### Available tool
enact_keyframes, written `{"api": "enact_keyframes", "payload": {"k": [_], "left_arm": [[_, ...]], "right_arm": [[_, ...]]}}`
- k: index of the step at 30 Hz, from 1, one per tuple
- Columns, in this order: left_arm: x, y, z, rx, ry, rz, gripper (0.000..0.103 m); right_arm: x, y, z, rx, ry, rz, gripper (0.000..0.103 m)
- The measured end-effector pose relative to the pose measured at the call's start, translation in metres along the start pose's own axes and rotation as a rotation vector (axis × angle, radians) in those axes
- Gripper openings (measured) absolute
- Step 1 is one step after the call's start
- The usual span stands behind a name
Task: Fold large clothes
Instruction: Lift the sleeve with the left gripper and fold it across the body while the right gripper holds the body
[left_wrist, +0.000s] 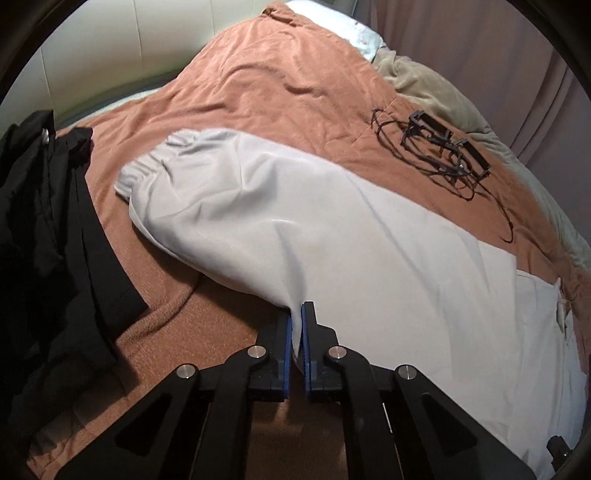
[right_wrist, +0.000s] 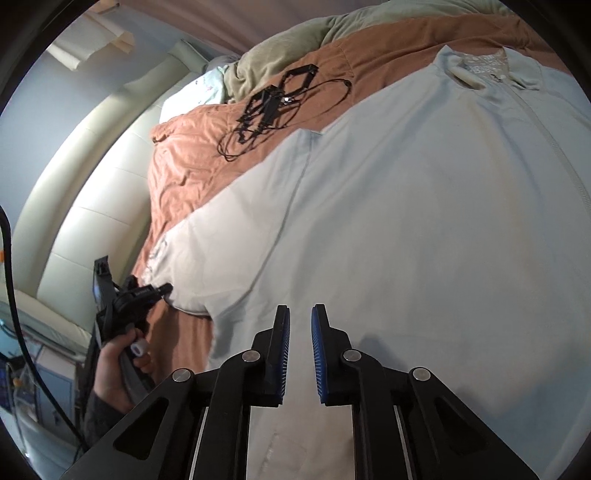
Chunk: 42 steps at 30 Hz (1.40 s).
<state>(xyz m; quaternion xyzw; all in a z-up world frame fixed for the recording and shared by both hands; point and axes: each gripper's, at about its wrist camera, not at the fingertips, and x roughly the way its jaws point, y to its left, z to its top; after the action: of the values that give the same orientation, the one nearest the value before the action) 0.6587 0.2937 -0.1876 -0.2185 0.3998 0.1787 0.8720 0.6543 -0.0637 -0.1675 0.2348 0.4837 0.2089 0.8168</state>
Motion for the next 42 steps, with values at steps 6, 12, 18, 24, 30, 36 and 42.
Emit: {"api": "enact_keyframes", "payload": {"k": [6, 12, 18, 24, 30, 36, 42], "left_arm": [[-0.051, -0.020, 0.017, 0.068, -0.085, -0.097, 0.005], [-0.094, -0.046, 0.028, 0.128, -0.130, -0.193, 0.005], [-0.129, -0.084, 0.029, 0.185, -0.144, -0.308, 0.005], [-0.164, -0.126, 0.020, 0.270, -0.151, -0.423, 0.005], [-0.185, -0.173, -0.004, 0.352, -0.140, -0.492, 0.005], [-0.198, -0.223, -0.033, 0.433, -0.093, -0.549, 0.005], [-0.194, -0.265, -0.061, 0.486, -0.028, -0.570, 0.005]], "right_arm": [[0.044, 0.025, -0.002, 0.010, 0.083, 0.096, 0.010], [0.092, 0.045, -0.003, 0.022, 0.165, 0.150, 0.005], [0.127, 0.043, -0.012, 0.040, 0.234, 0.158, 0.005], [0.089, 0.045, -0.002, 0.006, 0.208, 0.131, 0.006], [0.016, 0.022, 0.004, 0.052, 0.097, 0.069, 0.023], [-0.057, -0.011, -0.005, 0.127, -0.008, 0.034, 0.023], [-0.106, -0.052, -0.029, 0.227, -0.078, -0.001, 0.023]]}}
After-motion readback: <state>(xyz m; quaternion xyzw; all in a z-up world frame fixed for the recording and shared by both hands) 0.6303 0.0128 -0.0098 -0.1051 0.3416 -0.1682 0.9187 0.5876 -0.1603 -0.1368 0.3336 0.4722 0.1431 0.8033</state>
